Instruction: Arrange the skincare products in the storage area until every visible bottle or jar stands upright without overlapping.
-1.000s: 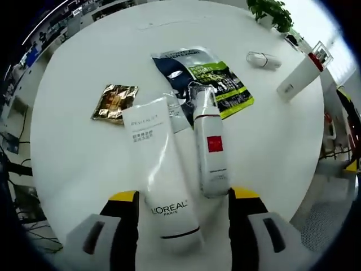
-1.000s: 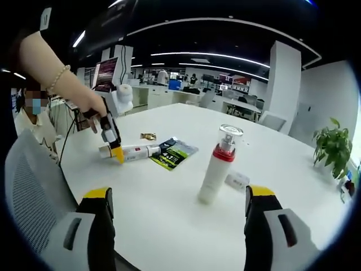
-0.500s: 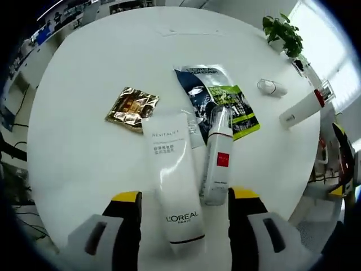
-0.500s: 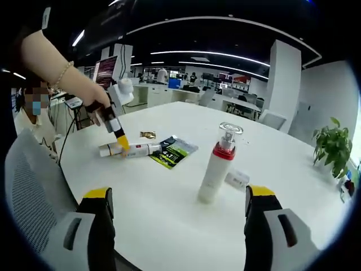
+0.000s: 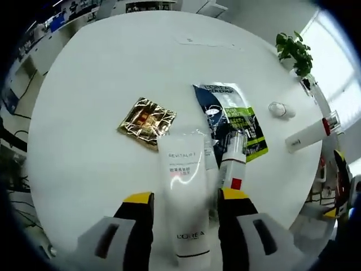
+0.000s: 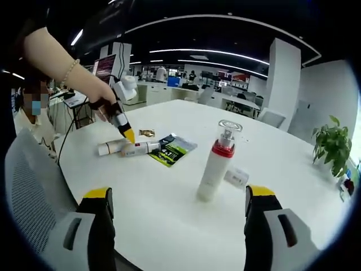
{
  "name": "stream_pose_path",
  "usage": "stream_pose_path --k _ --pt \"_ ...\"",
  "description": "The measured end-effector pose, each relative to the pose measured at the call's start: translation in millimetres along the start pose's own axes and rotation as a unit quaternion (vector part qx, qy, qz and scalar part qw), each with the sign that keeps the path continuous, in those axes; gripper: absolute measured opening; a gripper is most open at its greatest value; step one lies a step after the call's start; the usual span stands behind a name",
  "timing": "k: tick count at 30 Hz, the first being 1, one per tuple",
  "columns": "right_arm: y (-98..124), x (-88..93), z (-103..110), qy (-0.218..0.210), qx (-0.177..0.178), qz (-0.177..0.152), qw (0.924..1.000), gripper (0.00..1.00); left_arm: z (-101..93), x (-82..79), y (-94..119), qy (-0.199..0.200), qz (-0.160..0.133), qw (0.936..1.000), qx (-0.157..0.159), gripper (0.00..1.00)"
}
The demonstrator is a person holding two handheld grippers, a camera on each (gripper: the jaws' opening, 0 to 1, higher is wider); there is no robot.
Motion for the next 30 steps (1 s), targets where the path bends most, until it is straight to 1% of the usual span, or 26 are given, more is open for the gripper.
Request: stream_pose_path --k 1,3,6,7,9,11,12,14,16,17,18,22,24,26,30 --pt "-0.3 0.4 -0.6 -0.001 0.0 0.0 1.0 0.97 0.1 0.9 -1.9 -0.001 0.004 1.0 -0.002 0.36" --pt "-0.3 0.4 -1.1 -0.002 0.001 0.001 1.0 0.97 -1.7 2.3 -4.7 -0.006 0.009 0.9999 -0.001 0.38" --pt "-0.3 0.9 -2.0 -0.003 0.003 0.002 1.0 0.97 -3.9 3.0 -9.2 -0.028 0.019 0.9994 -0.009 0.37" --pt "-0.3 0.9 -2.0 -0.004 0.003 0.002 1.0 0.97 -1.7 2.4 -9.4 -0.038 0.02 0.9989 -0.02 0.38" --pt "-0.5 1.1 -1.9 -0.002 0.003 0.003 1.0 0.97 -3.6 0.9 -10.9 -0.052 0.022 0.9981 -0.022 0.37" --pt "-0.5 0.9 -1.5 -0.002 0.003 0.004 1.0 0.97 -1.5 1.5 -11.4 -0.089 0.037 0.9947 -0.036 0.37" --pt "-0.5 0.9 -1.3 -0.002 0.003 0.004 1.0 0.97 -2.7 0.1 -12.9 -0.104 0.035 0.9934 -0.034 0.37" --pt "-0.6 1.5 -1.1 -0.001 0.003 0.007 1.0 0.96 -4.5 1.1 -14.2 -0.116 0.042 0.9914 -0.043 0.37" --pt "-0.6 1.7 -0.8 0.0 0.002 0.007 1.0 0.96 -4.9 0.4 -16.3 -0.147 0.048 0.9866 -0.051 0.36" --pt "-0.8 2.5 -0.9 0.001 0.002 0.009 1.0 0.96 -8.6 0.5 -17.2 -0.145 0.048 0.9874 -0.039 0.34" --pt "-0.9 2.8 -0.8 0.001 0.002 0.009 1.0 0.96 -6.5 -0.5 -17.5 -0.142 0.048 0.9877 -0.045 0.34" --pt "-1.1 3.1 -0.2 0.005 0.001 0.011 0.9999 0.96 -4.1 -0.1 -16.6 -0.143 0.048 0.9877 -0.044 0.34" --pt "-1.1 2.8 0.3 0.006 0.0 0.011 0.9999 0.96 -3.0 0.3 -16.3 -0.134 0.043 0.989 -0.047 0.33" --pt "-1.1 2.4 0.4 0.007 0.0 0.01 0.9999 0.96 -2.2 1.2 -15.3 -0.108 0.039 0.9919 -0.055 0.32" --pt "-0.9 2.0 -0.8 0.002 0.0 0.008 1.0 0.95 -3.4 1.9 -14.1 -0.107 0.031 0.9921 -0.058 0.31"
Point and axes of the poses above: the point that each gripper's makers call its tool centre point, and the gripper's own axes: y roughly backward along the fingers, z roughly to its left, x roughly out of its underside, the point moved 3 cm from there along y, roughly backward along the fingers, and after that the axes turned 8 degrees about -z, right-handed, at the moved point
